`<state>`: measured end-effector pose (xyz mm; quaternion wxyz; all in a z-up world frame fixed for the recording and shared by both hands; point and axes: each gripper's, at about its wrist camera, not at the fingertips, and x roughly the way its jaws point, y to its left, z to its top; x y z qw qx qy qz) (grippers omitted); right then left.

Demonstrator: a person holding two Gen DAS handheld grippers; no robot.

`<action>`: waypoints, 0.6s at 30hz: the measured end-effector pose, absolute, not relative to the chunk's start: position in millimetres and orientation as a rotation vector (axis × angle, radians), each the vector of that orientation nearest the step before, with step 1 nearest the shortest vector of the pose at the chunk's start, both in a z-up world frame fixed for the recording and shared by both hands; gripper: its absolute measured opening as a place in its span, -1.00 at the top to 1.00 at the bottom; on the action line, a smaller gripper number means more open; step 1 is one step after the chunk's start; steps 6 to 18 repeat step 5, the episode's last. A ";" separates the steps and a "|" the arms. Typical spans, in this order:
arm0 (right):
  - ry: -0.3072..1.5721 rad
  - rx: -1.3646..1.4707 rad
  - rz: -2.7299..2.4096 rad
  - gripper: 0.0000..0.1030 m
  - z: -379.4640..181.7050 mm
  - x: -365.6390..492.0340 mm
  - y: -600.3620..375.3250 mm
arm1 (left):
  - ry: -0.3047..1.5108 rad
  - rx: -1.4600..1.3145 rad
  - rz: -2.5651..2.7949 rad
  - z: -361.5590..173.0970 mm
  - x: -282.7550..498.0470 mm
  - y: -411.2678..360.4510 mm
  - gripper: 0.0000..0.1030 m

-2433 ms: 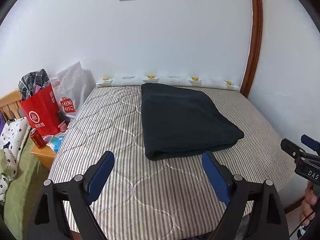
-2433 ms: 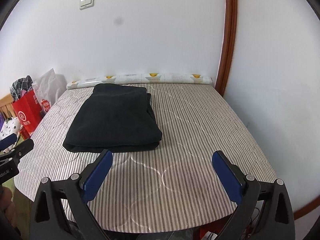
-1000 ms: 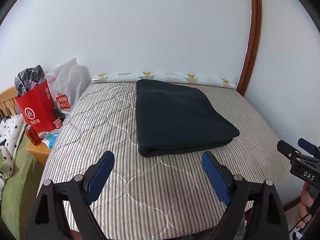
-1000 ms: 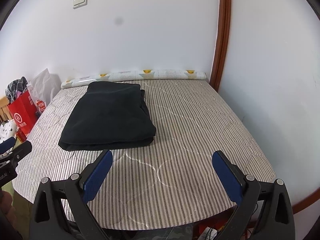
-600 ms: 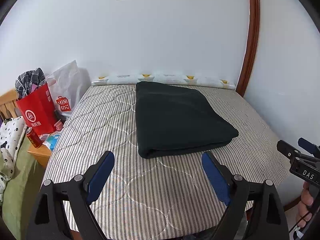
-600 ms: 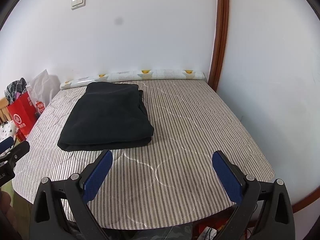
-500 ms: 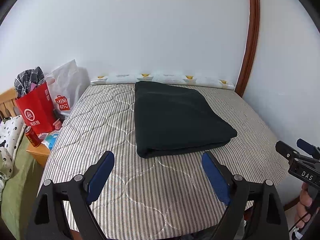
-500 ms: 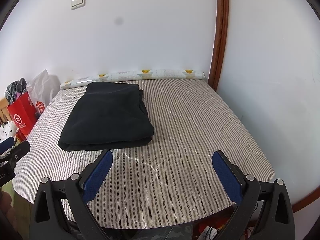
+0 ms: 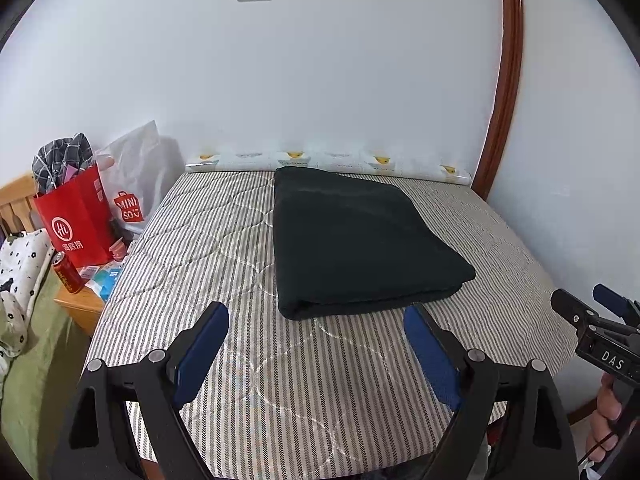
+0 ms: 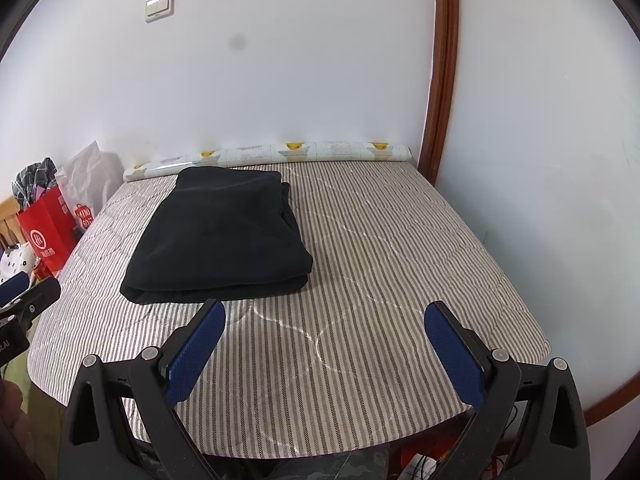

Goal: Fold small clothes

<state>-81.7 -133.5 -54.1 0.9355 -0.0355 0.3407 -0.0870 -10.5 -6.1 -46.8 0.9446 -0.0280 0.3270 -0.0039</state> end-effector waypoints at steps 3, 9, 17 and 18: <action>0.689 -0.076 -0.172 -0.92 -52.3 -81.2 -132.3 | 0.663 -0.060 -0.003 -45.5 -9.5 -3.9 -0.72; 0.688 -0.078 -0.170 -0.92 -53.1 -79.5 -131.7 | 0.669 -0.071 0.009 -46.5 -6.6 -1.9 -0.72; 0.688 -0.078 -0.170 -0.92 -53.1 -79.5 -131.7 | 0.669 -0.071 0.009 -46.5 -6.6 -1.9 -0.72; 0.688 -0.078 -0.170 -0.92 -53.1 -79.5 -131.7 | 0.669 -0.071 0.009 -46.5 -6.6 -1.9 -0.72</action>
